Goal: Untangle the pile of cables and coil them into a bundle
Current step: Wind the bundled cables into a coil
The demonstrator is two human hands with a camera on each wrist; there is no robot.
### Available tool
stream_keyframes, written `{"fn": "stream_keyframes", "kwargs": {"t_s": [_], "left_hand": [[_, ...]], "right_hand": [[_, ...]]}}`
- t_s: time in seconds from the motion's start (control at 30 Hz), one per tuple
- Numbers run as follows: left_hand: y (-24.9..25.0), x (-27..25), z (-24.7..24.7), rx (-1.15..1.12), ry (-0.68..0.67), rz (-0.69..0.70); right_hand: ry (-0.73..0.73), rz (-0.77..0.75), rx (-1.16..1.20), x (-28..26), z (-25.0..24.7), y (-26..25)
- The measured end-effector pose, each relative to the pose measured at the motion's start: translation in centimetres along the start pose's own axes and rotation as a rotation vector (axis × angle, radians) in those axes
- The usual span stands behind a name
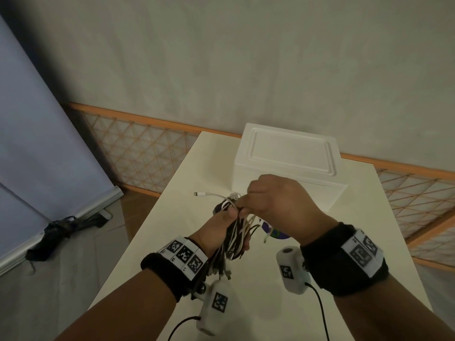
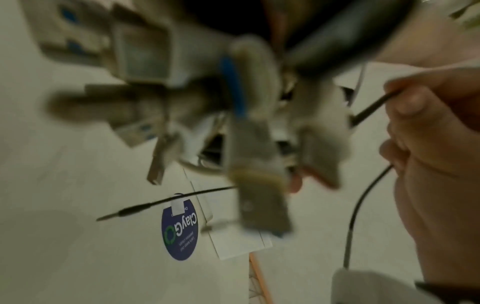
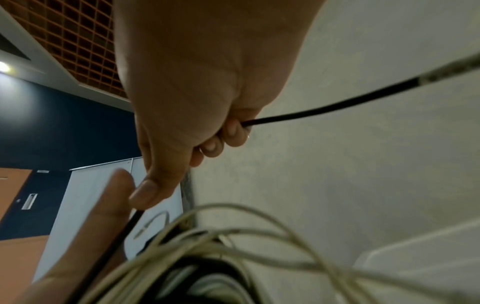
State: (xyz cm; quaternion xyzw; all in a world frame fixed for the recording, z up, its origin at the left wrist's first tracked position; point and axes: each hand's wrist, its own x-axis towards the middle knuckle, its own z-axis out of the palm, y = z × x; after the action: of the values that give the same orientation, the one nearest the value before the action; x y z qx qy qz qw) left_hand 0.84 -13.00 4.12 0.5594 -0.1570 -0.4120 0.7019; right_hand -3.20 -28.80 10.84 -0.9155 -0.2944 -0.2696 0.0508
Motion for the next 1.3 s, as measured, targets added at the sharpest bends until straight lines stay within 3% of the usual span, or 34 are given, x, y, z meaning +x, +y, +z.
{"fn": "stream_keyframes", "kwargs": {"t_s": [0.1, 0.27, 0.37, 0.47, 0.53, 0.63, 0.7, 0.8, 0.93, 1.17, 1.3], "left_hand": [[0.8, -0.5, 0.6, 0.244, -0.081, 0.005], [1.3, -0.7, -0.1, 0.483, -0.112, -0.056], [1.2, -0.5, -1.0, 0.553, -0.046, -0.081], [0.9, -0.2, -1.9, 0.468, 0.086, -0.1], [0.8, 0.0, -2.3, 0.461, 0.106, -0.101], [1.0, 0.2, -2.2, 0.586, 0.049, -0.111], [0.9, 0.1, -1.8, 0.551, 0.04, -0.13], [0.7, -0.2, -1.7, 0.467, 0.005, -0.132], [1.2, -0.7, -2.1, 0.395, -0.201, -0.142], [0.5, -0.4, -2.1, 0.048, -0.36, -0.028], [0.4, -0.6, -1.8, -0.148, -0.424, 0.031]], "right_hand": [[-0.012, 0.015, 0.111, 0.4, 1.2, 0.1], [-0.055, 0.237, 0.448, 0.0, 2.7, 0.7], [-0.059, 0.242, 0.346, -0.6, 3.5, 0.4], [-0.004, 0.262, 0.231, -1.4, 3.0, -0.9], [-0.101, 0.163, 0.191, -1.8, 2.9, -2.1], [-0.401, 0.094, 0.003, -1.9, 4.3, -2.4], [-0.427, 0.116, -0.016, -1.9, 4.9, -1.2], [-0.332, 0.143, 0.056, -1.6, 4.6, 0.2], [-0.329, 0.313, 0.319, -1.4, 4.0, 0.8], [-0.051, 0.593, 0.524, -2.2, 6.2, 0.7], [-0.137, 0.683, 0.471, -3.1, 7.4, 1.4]]}}
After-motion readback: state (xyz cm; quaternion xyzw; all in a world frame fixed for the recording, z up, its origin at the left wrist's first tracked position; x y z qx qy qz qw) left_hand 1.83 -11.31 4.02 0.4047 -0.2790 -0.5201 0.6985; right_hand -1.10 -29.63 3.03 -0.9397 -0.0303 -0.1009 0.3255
